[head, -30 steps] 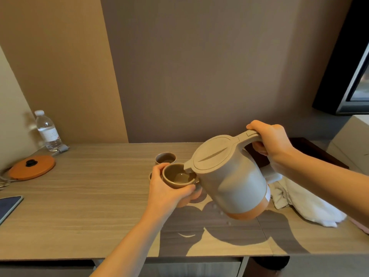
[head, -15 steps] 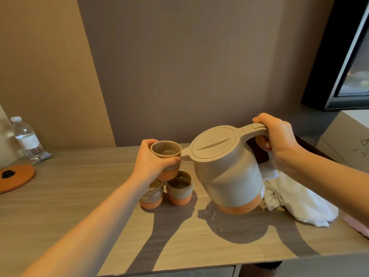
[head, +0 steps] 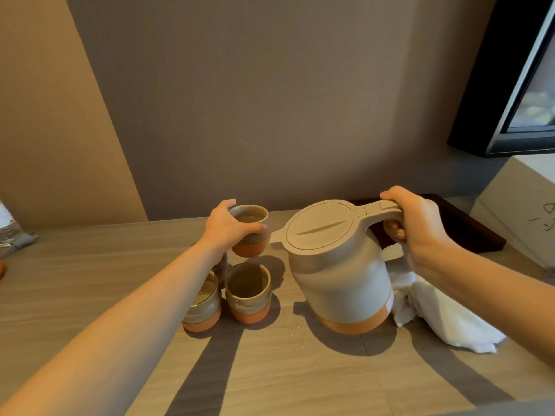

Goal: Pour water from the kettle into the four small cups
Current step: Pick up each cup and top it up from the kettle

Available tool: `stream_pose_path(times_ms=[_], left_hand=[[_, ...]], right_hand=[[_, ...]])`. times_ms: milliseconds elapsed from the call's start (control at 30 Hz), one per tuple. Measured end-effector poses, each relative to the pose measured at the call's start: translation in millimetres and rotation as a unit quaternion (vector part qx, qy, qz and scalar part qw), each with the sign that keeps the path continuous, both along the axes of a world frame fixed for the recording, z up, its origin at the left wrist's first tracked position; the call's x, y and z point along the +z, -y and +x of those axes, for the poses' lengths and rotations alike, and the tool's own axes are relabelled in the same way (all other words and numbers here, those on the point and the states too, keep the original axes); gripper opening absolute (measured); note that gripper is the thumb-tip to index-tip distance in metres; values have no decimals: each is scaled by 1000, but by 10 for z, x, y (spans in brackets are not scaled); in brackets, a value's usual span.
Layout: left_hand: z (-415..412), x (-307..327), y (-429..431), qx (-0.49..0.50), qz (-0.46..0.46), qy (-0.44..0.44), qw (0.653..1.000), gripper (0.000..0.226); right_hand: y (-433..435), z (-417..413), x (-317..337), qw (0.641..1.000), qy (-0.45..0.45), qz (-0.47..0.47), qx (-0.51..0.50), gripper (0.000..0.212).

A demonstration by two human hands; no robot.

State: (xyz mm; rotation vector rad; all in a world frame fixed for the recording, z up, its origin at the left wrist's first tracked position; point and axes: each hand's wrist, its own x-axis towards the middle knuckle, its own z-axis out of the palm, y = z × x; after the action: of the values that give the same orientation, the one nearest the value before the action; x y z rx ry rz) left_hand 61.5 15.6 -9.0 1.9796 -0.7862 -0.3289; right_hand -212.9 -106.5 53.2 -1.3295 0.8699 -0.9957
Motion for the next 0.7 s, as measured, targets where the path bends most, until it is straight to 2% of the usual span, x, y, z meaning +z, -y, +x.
stream_pose_path(times_ms=[133, 200, 333, 500, 567, 700], left_hand=[[85, -172, 120, -21, 68, 50, 996, 68], [101, -248, 137, -33, 104, 60, 992, 63], [144, -366, 149, -45, 155, 98, 982, 77], [208, -389, 168, -52, 217, 188, 957, 68], [237, -395, 148, -51, 229, 190, 953, 68], [230, -368, 105, -69, 246, 174, 951, 83]], right_hand=[[120, 33, -116, 1000, -13, 10, -5, 30], [168, 45, -178, 999, -27, 13, -11, 28], [223, 70, -272, 999, -42, 15, -17, 28], [227, 92, -309, 999, -44, 9, -15, 29], [215, 99, -311, 999, -43, 2, -13, 31], [183, 116, -327, 999, -42, 5, -13, 31]])
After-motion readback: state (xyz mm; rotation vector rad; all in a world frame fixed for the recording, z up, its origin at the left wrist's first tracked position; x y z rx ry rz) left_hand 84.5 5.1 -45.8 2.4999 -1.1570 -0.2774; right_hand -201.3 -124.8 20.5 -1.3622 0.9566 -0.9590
